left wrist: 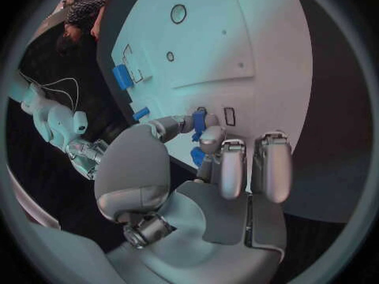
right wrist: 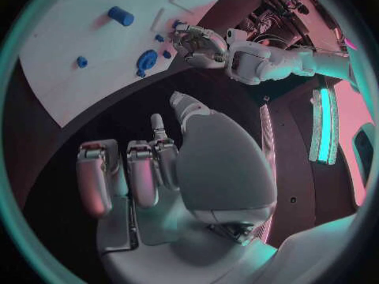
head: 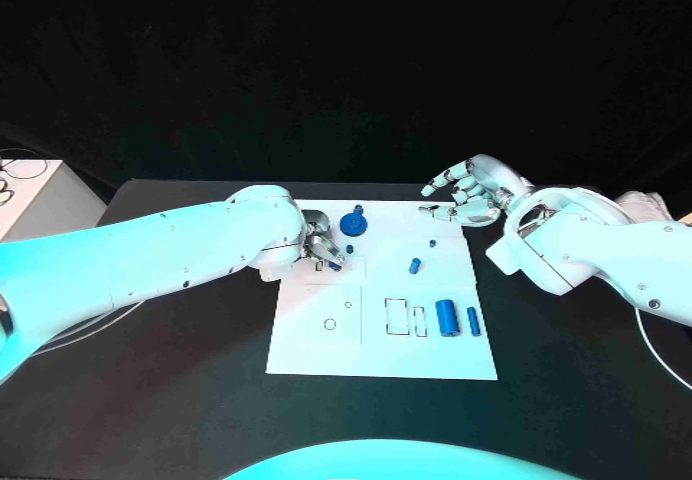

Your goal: Assemble the parts on the task board

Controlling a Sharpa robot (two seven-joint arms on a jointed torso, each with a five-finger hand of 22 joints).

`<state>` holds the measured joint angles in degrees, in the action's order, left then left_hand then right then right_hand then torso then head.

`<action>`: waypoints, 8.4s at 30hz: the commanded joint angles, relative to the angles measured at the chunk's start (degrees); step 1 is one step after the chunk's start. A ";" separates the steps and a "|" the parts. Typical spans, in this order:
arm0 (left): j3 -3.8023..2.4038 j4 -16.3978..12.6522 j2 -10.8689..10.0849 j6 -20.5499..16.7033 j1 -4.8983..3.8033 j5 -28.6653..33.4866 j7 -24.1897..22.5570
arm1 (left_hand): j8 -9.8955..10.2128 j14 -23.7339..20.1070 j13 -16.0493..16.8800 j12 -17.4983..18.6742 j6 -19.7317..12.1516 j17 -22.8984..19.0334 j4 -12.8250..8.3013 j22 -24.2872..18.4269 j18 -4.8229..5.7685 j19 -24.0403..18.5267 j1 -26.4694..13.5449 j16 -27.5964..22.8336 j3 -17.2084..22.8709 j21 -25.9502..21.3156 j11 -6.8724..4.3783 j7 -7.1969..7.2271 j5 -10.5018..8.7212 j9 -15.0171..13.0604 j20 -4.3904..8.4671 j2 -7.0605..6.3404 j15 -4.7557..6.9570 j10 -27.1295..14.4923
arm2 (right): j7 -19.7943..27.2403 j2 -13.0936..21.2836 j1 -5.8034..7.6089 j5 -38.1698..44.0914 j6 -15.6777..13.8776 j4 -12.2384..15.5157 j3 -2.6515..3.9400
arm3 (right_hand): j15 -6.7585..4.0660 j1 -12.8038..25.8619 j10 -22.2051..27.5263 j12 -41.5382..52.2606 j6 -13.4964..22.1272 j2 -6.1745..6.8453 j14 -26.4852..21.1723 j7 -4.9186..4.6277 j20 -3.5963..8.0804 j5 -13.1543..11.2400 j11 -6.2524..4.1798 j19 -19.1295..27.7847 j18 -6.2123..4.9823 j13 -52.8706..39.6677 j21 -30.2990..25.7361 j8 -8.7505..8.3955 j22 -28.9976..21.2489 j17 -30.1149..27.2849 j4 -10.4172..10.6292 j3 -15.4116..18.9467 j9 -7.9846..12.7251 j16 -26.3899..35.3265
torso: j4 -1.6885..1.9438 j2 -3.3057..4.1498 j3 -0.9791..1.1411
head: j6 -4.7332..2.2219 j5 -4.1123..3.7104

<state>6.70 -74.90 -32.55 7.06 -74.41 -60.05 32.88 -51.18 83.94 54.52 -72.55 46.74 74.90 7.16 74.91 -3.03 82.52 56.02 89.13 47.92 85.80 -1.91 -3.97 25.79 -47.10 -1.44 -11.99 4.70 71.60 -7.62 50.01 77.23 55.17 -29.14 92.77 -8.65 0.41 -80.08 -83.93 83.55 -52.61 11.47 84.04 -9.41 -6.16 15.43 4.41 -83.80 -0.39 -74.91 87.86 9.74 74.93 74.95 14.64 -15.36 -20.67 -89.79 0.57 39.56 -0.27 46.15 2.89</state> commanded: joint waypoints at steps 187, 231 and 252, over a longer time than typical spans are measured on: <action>-1.45 -9.07 -7.73 -13.29 2.70 4.48 -0.93 | 10.20 3.96 -13.33 8.16 -1.93 9.80 9.55 -0.16 -0.57 -3.22 3.41 -2.47 -31.13 -3.75 3.08 -1.23 -11.75 2.95 -2.22 2.83 -2.40 -11.00 | 0.61 1.17 -0.85 0.27 0.89 -0.20 -0.01 | -0.10 1.06 0.22 -0.37 0.78 0.34 5.96 0.06 -0.04 0.17 0.15 -4.98 -0.26 -8.96 -0.36 0.74 13.37 15.05 0.69 -0.25 -0.06 -0.21 | 0.05 -0.08 -0.08 | -0.74 -0.55; -1.34 -6.34 -6.07 -9.93 3.21 7.57 -0.76 | 11.51 3.97 -13.48 7.83 -1.04 9.94 9.34 -0.10 -0.60 -3.28 9.58 -2.38 -29.22 -3.87 3.28 -1.43 -11.66 5.54 -2.66 5.18 -2.67 -11.31 | 0.40 1.14 -0.89 0.31 1.49 -0.25 -0.02 | -0.12 1.04 0.13 -0.28 0.79 0.30 5.96 0.08 -0.03 0.20 0.13 -4.98 -0.26 -9.02 -0.37 0.87 13.37 15.05 0.74 -0.41 -0.08 -0.21 | 0.17 0.00 -0.13 | -0.23 -0.87; -1.29 -6.39 -6.03 -9.36 3.20 8.48 -1.26 | 11.48 4.06 -13.77 7.87 -0.84 10.15 8.70 0.14 -0.58 -3.23 16.23 -2.24 -23.80 -3.86 2.88 -1.07 -11.65 6.78 -2.46 6.22 -2.30 -11.39 | 0.32 1.11 -0.89 0.44 1.60 -0.28 -0.02 | -0.12 1.04 0.13 -0.28 0.79 0.30 5.96 0.08 -0.03 0.20 0.13 -4.98 -0.26 -9.02 -0.37 0.87 13.37 15.05 0.74 -0.41 -0.08 -0.21 | 0.12 -0.02 -0.08 | -0.21 -0.92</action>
<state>5.29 -81.23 -38.71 -3.47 -71.37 -52.42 32.05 -40.02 84.04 40.77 -64.52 45.80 74.91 15.90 74.92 -3.03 79.24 71.70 86.69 23.99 82.04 1.20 -5.11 13.77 -40.33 -3.70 -6.28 2.33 60.37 -7.62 51.15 76.37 55.21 -28.31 92.48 -8.67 0.41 -79.63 -83.93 83.34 -52.22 11.92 84.04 -9.39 -6.16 15.43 4.41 -83.80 -0.38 -74.95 87.65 10.41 74.91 74.93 15.11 -15.84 -20.67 -89.79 0.70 39.53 -0.35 45.94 2.00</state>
